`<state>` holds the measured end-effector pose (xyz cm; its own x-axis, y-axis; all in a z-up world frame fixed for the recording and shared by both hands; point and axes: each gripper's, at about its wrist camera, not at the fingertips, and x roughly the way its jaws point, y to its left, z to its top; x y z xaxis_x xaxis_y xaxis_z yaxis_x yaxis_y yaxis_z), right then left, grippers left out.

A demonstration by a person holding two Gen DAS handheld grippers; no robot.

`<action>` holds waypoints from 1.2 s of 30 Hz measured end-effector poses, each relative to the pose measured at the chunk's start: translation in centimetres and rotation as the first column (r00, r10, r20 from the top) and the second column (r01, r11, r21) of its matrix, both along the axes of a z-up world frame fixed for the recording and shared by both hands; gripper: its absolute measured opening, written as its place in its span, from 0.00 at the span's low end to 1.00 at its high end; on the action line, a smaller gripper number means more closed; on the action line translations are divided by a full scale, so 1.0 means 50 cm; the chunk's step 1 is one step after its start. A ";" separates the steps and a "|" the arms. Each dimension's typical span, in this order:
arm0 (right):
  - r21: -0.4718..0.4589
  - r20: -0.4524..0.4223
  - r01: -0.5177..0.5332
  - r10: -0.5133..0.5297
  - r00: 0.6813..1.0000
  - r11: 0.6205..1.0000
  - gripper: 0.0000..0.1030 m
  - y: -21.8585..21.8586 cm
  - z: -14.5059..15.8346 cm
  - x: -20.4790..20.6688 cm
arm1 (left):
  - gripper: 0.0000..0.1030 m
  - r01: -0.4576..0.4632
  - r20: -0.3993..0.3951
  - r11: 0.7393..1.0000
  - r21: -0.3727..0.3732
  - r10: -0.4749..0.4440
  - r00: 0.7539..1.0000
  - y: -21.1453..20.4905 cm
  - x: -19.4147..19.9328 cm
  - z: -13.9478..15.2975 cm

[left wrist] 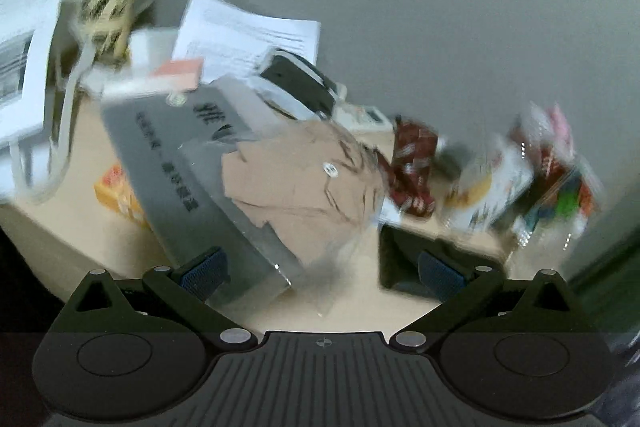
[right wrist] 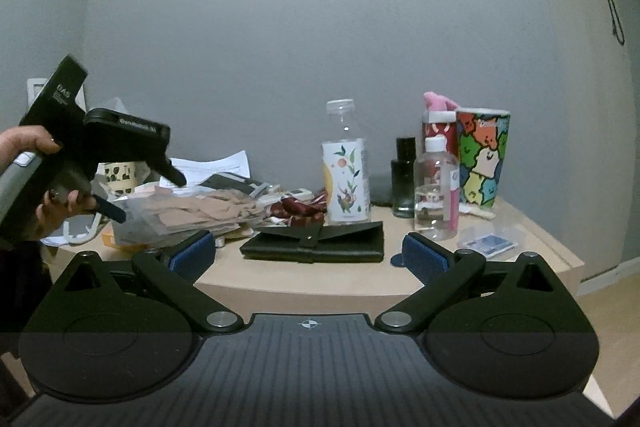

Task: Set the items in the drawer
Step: 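Grasp the clear plastic bag of beige items with the left tool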

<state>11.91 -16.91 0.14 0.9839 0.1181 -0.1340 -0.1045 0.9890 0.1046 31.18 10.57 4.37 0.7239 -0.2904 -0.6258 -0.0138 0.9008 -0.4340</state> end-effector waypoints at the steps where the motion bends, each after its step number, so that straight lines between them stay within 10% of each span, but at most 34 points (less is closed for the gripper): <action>1: 0.005 -0.002 -0.003 0.003 1.000 1.000 1.00 0.000 0.000 -0.001 | 1.00 -0.019 -0.005 0.998 -0.068 0.018 1.000 0.015 0.003 -0.007; 9: 0.000 -0.007 -0.028 0.028 1.000 1.000 1.00 0.006 -0.006 -0.004 | 1.00 -0.092 -0.008 0.835 -0.542 0.104 0.994 0.082 0.013 -0.074; 26: 0.001 0.009 -0.033 0.033 0.999 0.999 1.00 0.012 -0.007 -0.008 | 0.97 -0.170 -0.003 0.806 -0.567 0.205 0.979 0.046 0.052 -0.063; 30: -0.001 0.011 -0.028 0.028 1.000 1.000 1.00 0.012 -0.007 -0.007 | 0.44 -0.215 -0.050 0.797 -0.565 0.227 0.973 0.048 0.061 -0.074; 36: -0.002 0.001 -0.021 0.021 1.000 1.000 1.00 0.008 -0.009 -0.006 | 0.18 -0.252 -0.077 0.765 -0.592 0.257 0.963 0.055 0.058 -0.085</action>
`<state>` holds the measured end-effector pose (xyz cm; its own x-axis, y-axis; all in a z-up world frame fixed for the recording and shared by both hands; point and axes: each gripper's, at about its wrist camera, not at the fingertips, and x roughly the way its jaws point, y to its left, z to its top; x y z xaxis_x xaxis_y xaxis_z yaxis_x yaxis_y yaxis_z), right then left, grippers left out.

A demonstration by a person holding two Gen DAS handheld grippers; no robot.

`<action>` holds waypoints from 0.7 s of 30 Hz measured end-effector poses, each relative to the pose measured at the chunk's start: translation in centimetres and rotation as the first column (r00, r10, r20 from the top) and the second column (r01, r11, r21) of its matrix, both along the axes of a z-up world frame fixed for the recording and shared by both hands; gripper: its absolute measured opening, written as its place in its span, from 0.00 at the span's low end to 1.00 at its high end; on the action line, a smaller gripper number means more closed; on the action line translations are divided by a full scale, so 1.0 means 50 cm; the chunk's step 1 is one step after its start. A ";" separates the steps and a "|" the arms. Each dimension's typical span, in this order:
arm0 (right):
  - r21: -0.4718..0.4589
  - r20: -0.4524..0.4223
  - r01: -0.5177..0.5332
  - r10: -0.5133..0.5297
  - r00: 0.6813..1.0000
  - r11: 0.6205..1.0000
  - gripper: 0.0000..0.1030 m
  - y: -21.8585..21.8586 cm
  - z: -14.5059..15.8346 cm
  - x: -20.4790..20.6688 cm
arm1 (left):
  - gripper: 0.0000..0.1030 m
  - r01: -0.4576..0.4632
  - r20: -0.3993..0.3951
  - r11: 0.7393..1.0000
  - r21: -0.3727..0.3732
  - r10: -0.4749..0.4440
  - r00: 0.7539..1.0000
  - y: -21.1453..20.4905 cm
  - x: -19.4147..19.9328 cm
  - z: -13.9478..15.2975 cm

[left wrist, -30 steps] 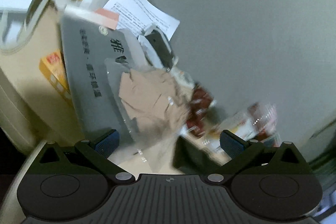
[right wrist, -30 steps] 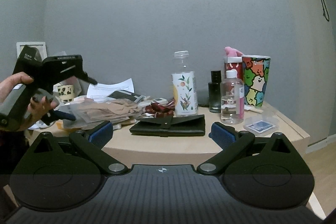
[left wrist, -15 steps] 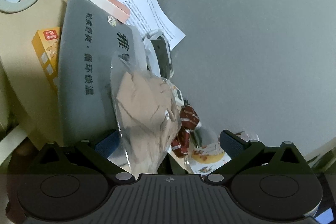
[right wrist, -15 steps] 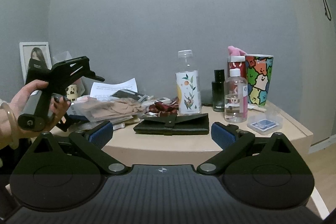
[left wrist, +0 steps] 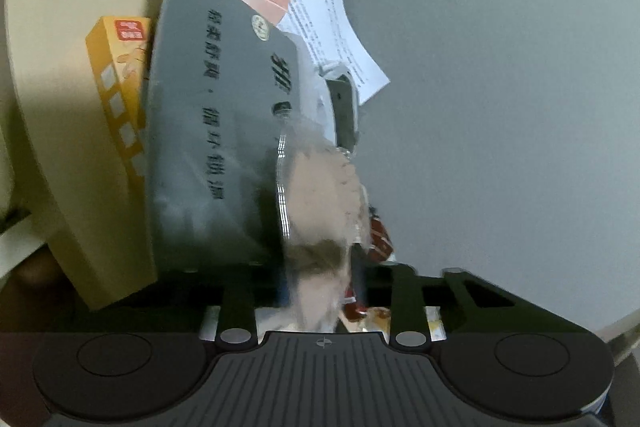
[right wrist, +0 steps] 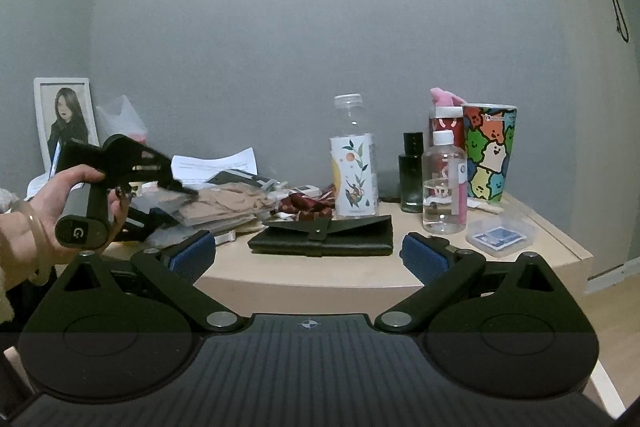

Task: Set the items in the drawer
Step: 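Grasp the clear plastic bag of beige items with the left tool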

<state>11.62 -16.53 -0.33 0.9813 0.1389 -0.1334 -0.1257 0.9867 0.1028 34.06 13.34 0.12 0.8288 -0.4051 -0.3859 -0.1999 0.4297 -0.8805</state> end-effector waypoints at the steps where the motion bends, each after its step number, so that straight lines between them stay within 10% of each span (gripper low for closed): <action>1: 0.000 -0.003 0.000 0.000 1.000 1.000 1.00 0.000 0.000 0.001 | 0.18 0.000 0.002 1.000 0.001 0.000 1.000 -0.002 -0.002 0.002; 21: -0.013 0.011 -0.003 0.003 1.000 1.000 1.00 0.003 0.000 -0.005 | 0.10 0.010 0.100 0.991 0.137 -0.023 0.995 -0.028 -0.043 0.074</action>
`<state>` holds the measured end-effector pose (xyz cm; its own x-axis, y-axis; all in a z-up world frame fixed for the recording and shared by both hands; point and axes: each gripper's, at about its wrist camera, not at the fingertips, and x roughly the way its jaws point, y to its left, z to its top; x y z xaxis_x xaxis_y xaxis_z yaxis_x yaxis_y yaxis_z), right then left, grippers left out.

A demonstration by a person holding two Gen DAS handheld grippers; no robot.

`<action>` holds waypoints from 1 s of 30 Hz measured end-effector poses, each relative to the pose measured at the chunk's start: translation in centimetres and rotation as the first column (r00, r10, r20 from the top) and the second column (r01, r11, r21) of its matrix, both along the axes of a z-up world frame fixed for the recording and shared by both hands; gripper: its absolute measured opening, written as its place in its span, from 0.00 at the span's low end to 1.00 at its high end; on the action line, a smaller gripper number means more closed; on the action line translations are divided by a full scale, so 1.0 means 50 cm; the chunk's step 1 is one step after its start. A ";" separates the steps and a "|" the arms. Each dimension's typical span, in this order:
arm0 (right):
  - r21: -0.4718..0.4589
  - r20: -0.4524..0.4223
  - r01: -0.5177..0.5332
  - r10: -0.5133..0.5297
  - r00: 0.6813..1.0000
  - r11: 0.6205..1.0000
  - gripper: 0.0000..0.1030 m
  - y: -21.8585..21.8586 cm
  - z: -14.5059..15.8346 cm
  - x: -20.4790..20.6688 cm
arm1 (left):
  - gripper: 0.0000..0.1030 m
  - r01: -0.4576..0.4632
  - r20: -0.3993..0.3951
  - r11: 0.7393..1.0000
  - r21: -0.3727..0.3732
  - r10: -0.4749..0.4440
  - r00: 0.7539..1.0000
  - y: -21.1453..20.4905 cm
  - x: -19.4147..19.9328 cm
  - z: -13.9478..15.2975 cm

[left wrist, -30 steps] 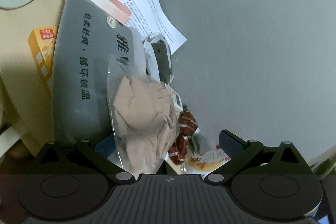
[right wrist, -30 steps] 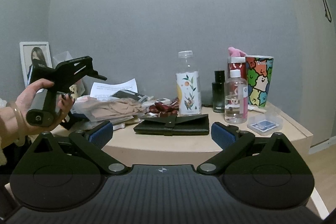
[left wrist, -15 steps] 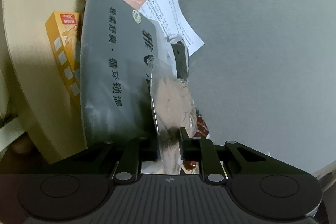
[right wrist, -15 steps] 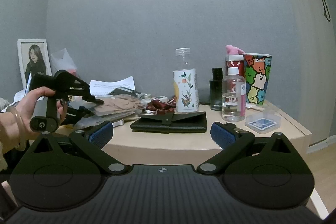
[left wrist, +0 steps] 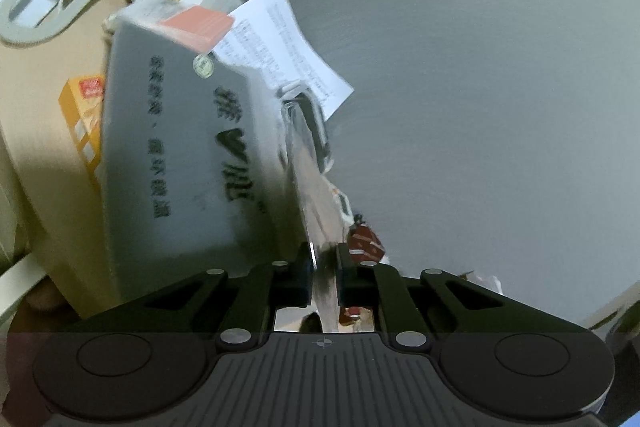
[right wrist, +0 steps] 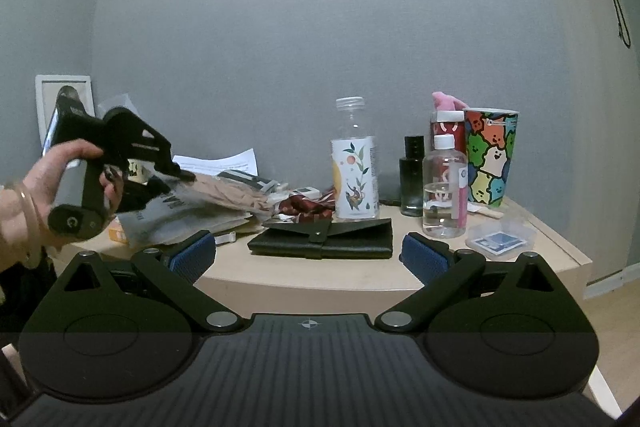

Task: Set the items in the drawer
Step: 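Grasp the clear plastic bag of beige items with the left tool, then lift the clear bag and carry it down into the open drawer with the left tool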

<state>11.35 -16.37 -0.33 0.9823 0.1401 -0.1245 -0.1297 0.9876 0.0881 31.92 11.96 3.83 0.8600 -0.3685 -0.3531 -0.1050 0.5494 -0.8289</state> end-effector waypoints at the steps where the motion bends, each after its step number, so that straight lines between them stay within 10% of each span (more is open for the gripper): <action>1: 0.001 0.001 0.001 -0.001 1.000 1.000 1.00 0.000 0.000 0.000 | 0.09 0.001 0.008 1.000 0.007 -0.001 1.000 0.001 -0.001 0.006; 14: 0.010 0.028 0.030 -0.030 0.999 1.000 1.00 -0.015 0.013 -0.002 | 0.07 0.121 0.054 0.981 0.155 -0.130 0.990 -0.021 -0.039 0.125; 30: 0.169 0.051 0.168 -0.179 0.983 0.971 1.00 -0.140 0.060 0.002 | 0.05 0.411 -0.009 0.861 0.299 -0.428 0.904 -0.156 -0.191 0.151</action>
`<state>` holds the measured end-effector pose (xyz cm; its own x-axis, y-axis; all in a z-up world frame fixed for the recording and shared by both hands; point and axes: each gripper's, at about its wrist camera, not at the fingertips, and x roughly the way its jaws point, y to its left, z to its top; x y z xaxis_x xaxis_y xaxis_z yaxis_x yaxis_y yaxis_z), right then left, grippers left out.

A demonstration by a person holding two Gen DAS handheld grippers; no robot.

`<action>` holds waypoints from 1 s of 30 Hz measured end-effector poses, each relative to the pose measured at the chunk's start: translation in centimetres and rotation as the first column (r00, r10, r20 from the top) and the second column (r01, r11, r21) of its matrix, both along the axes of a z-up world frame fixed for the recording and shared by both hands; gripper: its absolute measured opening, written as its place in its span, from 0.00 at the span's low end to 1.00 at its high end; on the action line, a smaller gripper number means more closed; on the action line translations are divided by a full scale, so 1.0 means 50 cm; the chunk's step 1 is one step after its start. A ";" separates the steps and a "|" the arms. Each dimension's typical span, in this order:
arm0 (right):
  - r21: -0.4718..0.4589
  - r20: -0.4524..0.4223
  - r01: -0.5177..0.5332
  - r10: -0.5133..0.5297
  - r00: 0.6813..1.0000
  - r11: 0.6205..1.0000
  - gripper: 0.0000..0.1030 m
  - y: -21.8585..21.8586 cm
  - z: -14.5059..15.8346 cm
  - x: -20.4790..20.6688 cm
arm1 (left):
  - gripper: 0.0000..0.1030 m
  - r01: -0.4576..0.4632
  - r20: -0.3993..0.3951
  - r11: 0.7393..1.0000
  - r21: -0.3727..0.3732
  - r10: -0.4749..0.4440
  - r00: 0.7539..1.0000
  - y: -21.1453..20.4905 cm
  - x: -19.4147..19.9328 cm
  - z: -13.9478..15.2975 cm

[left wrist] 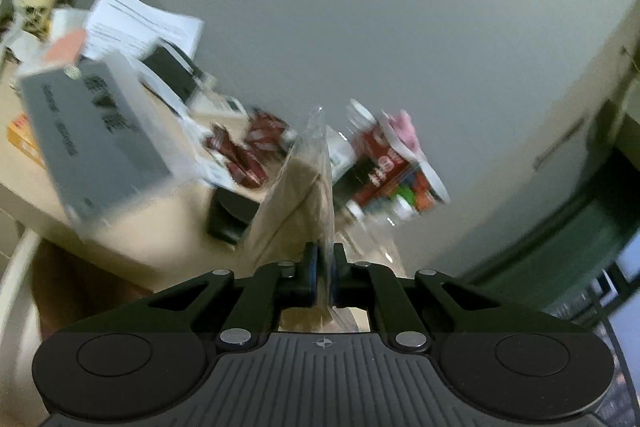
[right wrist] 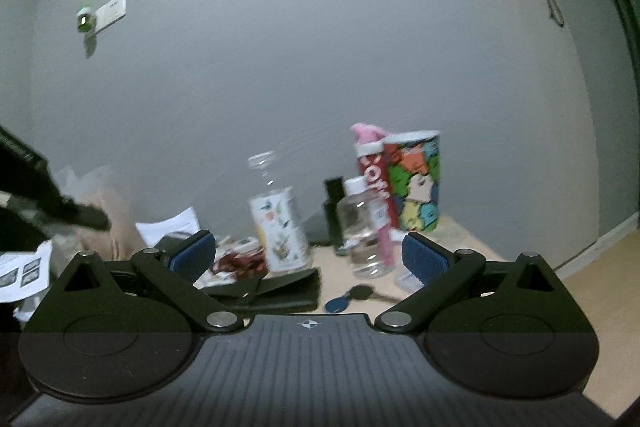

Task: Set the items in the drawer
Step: 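Lift the clear bag and carry it down into the open drawer with the left tool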

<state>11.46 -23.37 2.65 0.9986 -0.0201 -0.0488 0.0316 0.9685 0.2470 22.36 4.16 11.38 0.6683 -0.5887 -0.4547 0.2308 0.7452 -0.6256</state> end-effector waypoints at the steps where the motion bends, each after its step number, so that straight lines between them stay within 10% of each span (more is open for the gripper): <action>1: 0.000 0.008 0.019 -0.019 1.000 1.000 1.00 -0.008 0.002 -0.001 | 0.05 0.022 -0.004 1.000 -0.004 -0.022 1.000 -0.013 -0.006 -0.002; 8: 0.063 0.029 0.133 -0.135 0.990 0.989 1.00 -0.082 0.012 -0.003 | 0.05 0.135 -0.056 0.987 -0.082 -0.140 0.989 -0.110 -0.031 -0.061; 19: 0.087 0.018 0.172 -0.174 0.985 0.981 1.00 -0.126 0.003 -0.005 | 0.05 0.031 -0.158 0.980 -0.196 -0.063 0.985 -0.166 -0.035 -0.228; 30: -0.003 0.030 0.144 -0.144 0.989 0.990 1.00 -0.095 0.007 -0.005 | 0.05 -0.017 -0.163 0.988 -0.151 -0.008 0.987 -0.128 -0.035 -0.268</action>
<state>11.22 -28.10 3.00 0.9863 -0.1639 -0.0192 0.1636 0.9557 0.2445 20.59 -2.24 -2.03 0.5959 -0.6560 -0.4632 0.1136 0.6398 -0.7601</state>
